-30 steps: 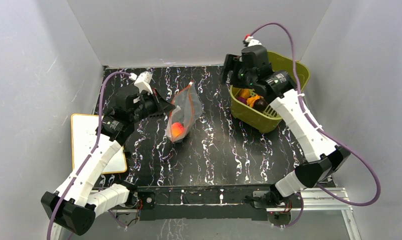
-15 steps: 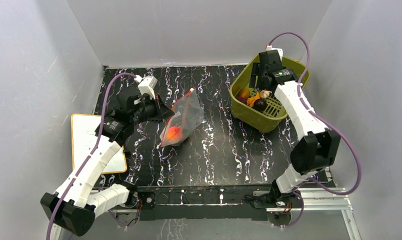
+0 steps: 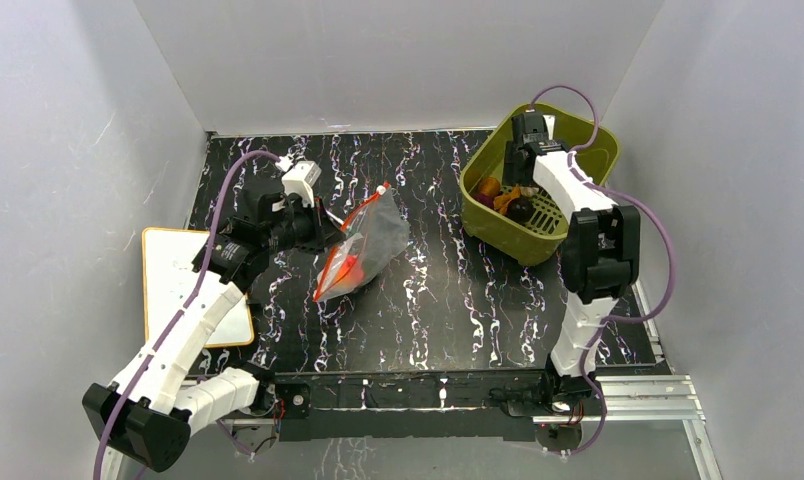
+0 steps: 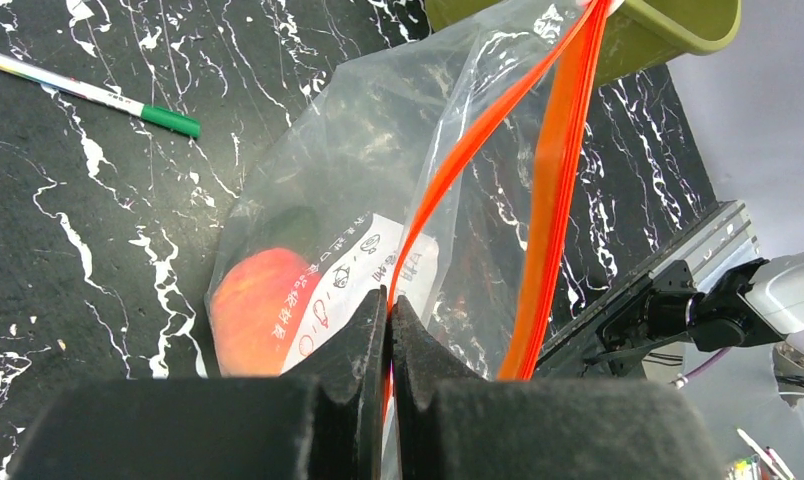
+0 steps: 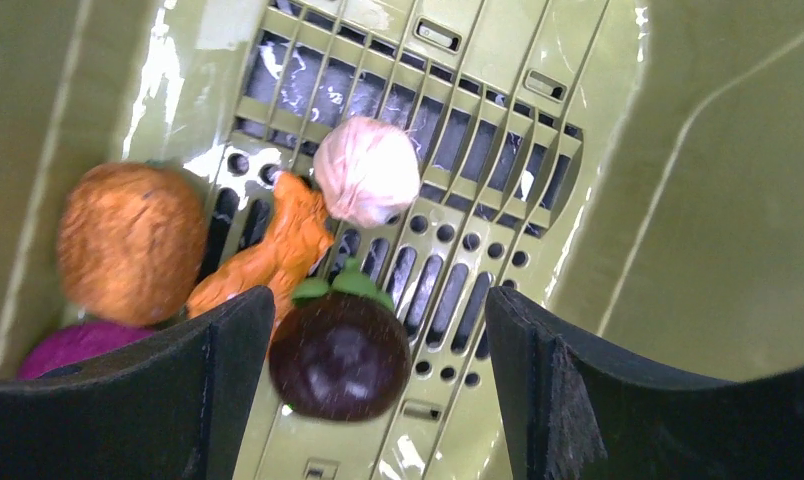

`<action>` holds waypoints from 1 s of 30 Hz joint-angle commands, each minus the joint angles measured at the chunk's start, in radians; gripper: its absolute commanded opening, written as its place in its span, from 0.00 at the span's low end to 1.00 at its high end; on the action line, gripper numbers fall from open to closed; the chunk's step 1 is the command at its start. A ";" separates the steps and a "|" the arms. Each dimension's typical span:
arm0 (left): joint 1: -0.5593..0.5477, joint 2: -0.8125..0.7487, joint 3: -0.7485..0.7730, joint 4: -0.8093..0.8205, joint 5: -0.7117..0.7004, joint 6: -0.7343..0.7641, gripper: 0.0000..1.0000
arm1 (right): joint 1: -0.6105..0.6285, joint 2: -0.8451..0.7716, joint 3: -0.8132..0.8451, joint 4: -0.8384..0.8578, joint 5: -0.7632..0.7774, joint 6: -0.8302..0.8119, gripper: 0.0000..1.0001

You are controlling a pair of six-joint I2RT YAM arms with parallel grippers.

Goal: Place the food in the zip-top bag and seal the zipper
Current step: Pick up the fake vegetable from the bin.

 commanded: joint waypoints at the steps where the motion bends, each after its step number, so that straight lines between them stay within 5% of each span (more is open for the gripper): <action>1: -0.002 -0.024 0.017 -0.027 -0.022 0.002 0.00 | -0.044 0.056 0.080 0.073 -0.043 -0.010 0.76; 7: -0.002 0.042 0.140 0.021 0.031 -0.088 0.00 | -0.067 0.134 0.124 0.109 -0.080 -0.014 0.77; 30: -0.002 -0.011 0.068 0.026 -0.130 -0.099 0.00 | -0.087 0.287 0.227 0.121 -0.062 -0.030 0.59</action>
